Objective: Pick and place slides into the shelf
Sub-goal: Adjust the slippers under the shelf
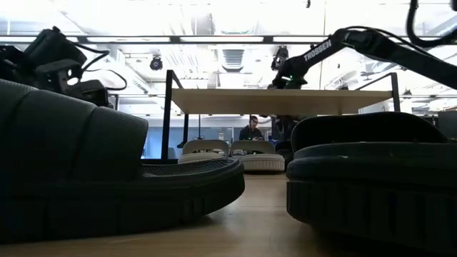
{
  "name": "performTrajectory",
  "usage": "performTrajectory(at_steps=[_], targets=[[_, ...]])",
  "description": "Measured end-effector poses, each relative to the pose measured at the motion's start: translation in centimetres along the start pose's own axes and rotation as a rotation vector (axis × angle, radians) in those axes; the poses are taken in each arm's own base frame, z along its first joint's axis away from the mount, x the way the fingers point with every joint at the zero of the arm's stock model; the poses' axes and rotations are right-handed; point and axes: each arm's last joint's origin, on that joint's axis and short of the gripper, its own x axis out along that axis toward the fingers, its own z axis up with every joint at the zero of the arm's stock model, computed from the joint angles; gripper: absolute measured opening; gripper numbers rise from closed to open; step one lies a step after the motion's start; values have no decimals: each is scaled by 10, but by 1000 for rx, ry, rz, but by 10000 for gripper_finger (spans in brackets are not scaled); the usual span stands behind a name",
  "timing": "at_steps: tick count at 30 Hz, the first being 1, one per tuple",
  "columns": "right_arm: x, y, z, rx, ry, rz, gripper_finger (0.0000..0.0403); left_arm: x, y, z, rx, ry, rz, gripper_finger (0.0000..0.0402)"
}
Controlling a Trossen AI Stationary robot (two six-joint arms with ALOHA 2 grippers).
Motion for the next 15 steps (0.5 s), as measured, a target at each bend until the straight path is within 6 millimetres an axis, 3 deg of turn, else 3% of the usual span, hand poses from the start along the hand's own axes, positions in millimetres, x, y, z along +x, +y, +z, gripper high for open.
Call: performTrajectory(at_steps=[15], targets=[[55, 22, -35, -73, 223, 10, 13, 0, -2, 3, 40, -30, -21, 12]])
